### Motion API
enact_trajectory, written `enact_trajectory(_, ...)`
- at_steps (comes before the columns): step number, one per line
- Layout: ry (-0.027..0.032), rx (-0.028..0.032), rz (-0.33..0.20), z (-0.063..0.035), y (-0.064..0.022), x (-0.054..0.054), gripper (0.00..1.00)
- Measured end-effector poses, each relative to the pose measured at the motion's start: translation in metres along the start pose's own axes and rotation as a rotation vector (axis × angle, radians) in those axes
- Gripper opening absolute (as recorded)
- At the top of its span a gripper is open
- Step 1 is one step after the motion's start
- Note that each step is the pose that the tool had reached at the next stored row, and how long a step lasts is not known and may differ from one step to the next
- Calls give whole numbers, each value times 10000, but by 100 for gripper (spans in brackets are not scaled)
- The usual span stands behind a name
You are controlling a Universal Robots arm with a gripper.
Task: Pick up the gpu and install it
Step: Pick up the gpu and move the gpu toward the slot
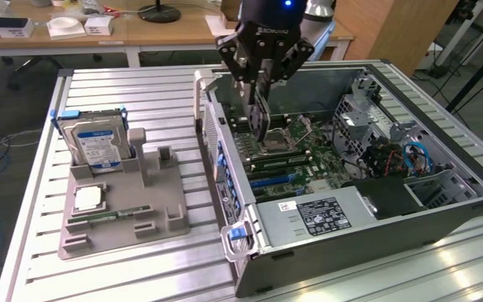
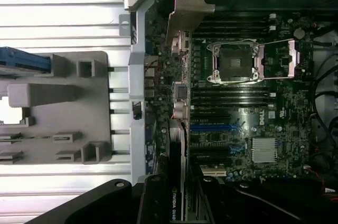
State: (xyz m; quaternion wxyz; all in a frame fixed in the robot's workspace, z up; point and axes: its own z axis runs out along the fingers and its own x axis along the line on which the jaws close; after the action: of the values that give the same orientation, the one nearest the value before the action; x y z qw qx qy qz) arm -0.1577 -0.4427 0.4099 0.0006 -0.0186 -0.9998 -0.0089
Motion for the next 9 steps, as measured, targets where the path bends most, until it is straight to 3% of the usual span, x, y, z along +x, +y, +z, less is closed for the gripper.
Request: enact_trajectory(9,5,-9,-9,-1,15,-409,26)
